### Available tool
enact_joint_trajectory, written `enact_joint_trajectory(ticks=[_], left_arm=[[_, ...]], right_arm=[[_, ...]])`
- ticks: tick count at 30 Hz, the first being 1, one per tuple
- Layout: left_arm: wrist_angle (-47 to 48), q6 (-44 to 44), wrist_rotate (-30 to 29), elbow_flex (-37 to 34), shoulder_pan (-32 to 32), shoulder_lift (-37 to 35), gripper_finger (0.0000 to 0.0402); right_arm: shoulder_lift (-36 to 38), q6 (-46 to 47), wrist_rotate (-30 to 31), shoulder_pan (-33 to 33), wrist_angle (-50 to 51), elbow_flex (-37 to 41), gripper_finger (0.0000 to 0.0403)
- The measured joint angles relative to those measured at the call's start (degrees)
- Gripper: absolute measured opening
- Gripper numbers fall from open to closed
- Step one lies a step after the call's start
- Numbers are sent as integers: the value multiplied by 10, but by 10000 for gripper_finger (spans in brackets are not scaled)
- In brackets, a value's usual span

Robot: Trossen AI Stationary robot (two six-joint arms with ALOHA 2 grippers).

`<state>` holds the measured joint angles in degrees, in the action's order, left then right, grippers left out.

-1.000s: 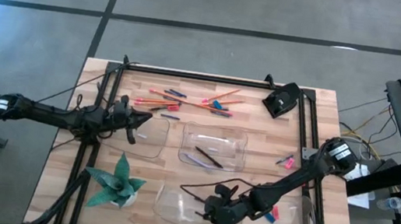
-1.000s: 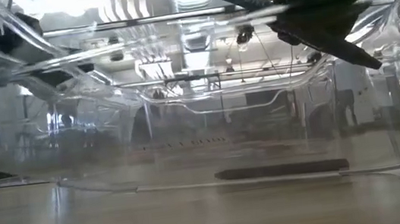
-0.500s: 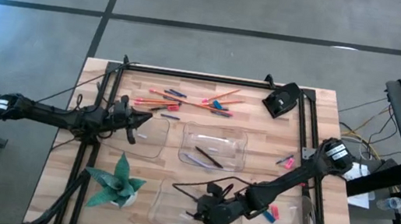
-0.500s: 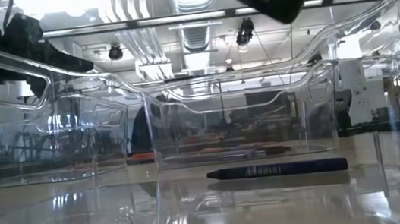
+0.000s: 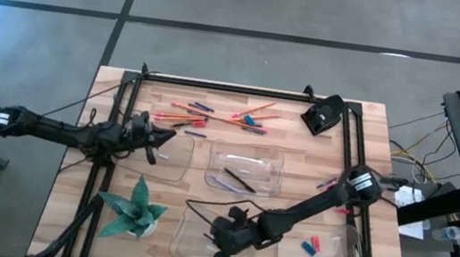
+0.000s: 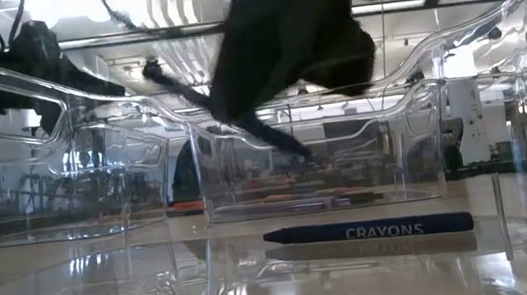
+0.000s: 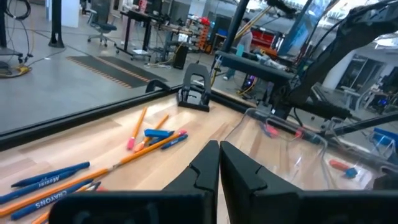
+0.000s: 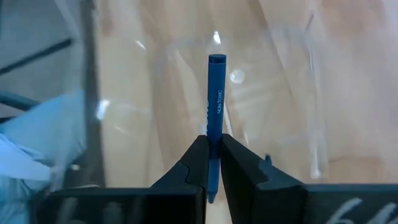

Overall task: Sort crayons/erasers/pens/pencils in bins
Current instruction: Put the blue crayon into the bottom left transparent bin, then put the orange pencil into the top left transparent bin

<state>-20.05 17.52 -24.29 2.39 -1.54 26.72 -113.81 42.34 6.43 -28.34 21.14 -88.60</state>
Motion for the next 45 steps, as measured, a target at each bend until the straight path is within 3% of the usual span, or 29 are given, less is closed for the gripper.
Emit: enact_joint_trajectory(ticks=[8, 18, 26, 31, 35, 39, 42, 45], left_arm=[[-5, 0, 0, 0, 0, 21, 0], [-6, 1, 0, 0, 0, 41, 0], [-59, 1, 0, 12, 0, 58, 0], [-76, -85, 0, 33, 0, 71, 0], [-158, -179, 0, 39, 0, 90, 0], [-194, -182, -3, 57, 0, 109, 0], [-146, -210, -14, 86, 1, 126, 0], [-30, -203, -35, 136, 9, 145, 0]], right_arm=[[-15, 23, -4, 0, 28, -18, 29], [-13, 27, -28, 0, 42, -19, 102], [-3, 16, -51, -7, 150, -50, 132], [32, -28, 12, -22, 157, -68, 124], [73, -51, 70, -34, 171, -68, 116], [102, -64, 130, -38, 203, -66, 110], [112, -65, 150, -34, 240, -65, 109], [119, -64, 152, -22, 281, -65, 112]])
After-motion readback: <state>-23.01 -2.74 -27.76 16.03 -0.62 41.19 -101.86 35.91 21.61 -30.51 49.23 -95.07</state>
